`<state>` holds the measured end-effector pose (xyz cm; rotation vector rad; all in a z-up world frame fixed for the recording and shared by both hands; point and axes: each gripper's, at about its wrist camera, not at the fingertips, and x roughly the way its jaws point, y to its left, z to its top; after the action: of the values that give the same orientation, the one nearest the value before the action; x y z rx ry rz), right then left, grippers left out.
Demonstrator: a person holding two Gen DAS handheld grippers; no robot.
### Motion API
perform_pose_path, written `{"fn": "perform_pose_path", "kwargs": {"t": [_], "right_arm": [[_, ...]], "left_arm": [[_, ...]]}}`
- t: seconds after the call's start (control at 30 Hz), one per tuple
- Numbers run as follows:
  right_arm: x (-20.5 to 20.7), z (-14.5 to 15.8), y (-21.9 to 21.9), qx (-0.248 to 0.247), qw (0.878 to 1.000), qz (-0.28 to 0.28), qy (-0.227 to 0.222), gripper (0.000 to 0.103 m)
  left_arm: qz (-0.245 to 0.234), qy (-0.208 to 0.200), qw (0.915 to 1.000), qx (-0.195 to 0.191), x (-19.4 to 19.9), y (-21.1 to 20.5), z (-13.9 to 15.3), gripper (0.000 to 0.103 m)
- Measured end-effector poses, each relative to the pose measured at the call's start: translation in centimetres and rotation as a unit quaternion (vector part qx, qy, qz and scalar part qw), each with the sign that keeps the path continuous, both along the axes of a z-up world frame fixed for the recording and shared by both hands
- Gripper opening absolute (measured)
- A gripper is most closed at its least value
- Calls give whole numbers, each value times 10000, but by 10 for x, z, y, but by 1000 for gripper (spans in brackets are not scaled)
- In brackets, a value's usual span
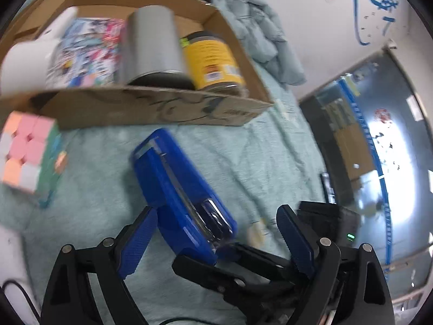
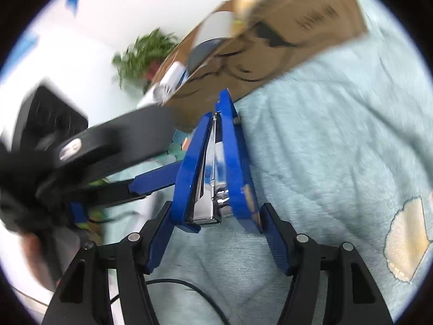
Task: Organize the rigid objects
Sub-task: 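Move the left gripper to the blue stapler and grasp it, then lift the blue stapler with the left gripper and carry it over the box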
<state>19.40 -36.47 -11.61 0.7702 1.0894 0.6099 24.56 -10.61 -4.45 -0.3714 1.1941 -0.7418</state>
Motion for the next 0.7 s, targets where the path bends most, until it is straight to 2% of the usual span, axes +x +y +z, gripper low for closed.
{"fn": "perform_pose_path", "kwargs": {"t": [0.03, 0.1, 0.2, 0.23, 0.27, 0.3, 0.37, 0.4, 0.43, 0.47, 0.53, 0.67, 0.7], "right_arm": [[1, -2, -8, 102, 9998, -91, 144, 57], [-1, 2, -18, -181, 9995, -247, 115, 59], [-10, 19, -22, -1047, 9934, -445, -144, 68], [-17, 29, -22, -1387, 9881, -460, -481, 72], [-23, 37, -20, -1719, 9809, -446, -789, 81], [-26, 42, -18, -1989, 9736, -407, -1039, 82], [-31, 51, -5, -2637, 9501, -107, -1663, 82], [-31, 52, 7, -2946, 9365, 155, -1896, 82], [-26, 50, 12, -3106, 9286, 341, -2000, 82], [-24, 48, 18, -3229, 9216, 527, -2090, 82], [-25, 40, 23, -3294, 9162, 752, -2155, 82], [-5, 21, 27, -3272, 9197, 1140, -1848, 79], [-2, 17, 28, -3320, 9183, 1182, -1805, 72]], "left_arm": [[-49, -4, 9999, -101, 2, -3, 3, 88], [95, -249, 9996, -3, 5, -8, 11, 89], [388, -457, 9982, 80, 7, -2, 15, 94], [457, -452, 9979, 70, 6, 1, 14, 96], [541, -462, 9974, 140, 5, 5, 11, 96], [611, -472, 9967, 241, 3, 8, 8, 96], [677, -341, 9966, 331, 0, 14, -4, 96], [697, -262, 9967, 324, 0, 15, -9, 96], [716, -206, 9968, 288, -1, 16, -13, 96], [731, -177, 9968, 251, -2, 16, -18, 96], [785, -144, 9965, 235, -4, 19, -23, 96], [840, -74, 9962, 220, -7, 23, -37, 96], [844, -101, 9961, 257, -9, 24, -38, 96]]}}
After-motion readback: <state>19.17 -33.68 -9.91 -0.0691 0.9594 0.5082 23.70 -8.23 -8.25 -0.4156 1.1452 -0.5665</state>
